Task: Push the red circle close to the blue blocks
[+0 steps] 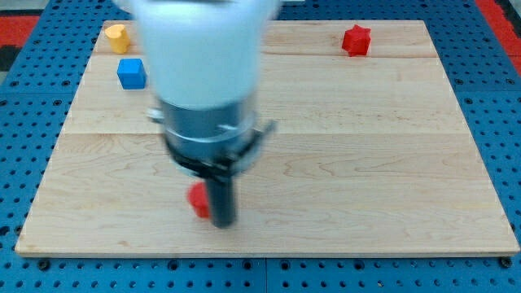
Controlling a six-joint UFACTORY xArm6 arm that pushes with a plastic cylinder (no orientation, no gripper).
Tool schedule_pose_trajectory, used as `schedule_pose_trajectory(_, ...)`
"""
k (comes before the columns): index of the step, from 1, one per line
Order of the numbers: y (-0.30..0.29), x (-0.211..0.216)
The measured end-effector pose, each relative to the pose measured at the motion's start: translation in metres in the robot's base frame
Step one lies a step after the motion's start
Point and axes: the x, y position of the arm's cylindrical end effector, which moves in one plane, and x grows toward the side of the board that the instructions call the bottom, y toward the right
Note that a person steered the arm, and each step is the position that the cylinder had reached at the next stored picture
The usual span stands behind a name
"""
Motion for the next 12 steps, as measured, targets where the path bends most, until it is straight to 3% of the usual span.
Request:
schedule_pose_trajectory(2,-0.126,-0.098)
schedule_pose_trajectory(3,-0.17,-0.109)
schedule_pose_trajectory(4,-0.173,-0.138)
schedule_pose_trajectory(5,-0.189,-0.095)
schedule_pose_trajectory(7,-0.159,-0.129)
schedule_pose_trajectory(8,-0.191,-0.115)
schedule_pose_trajectory(10,-0.118,-0.099)
schedule_pose_trajectory(11,-0.102,-0.19)
schedule_pose_trajectory(12,-0.121,-0.251)
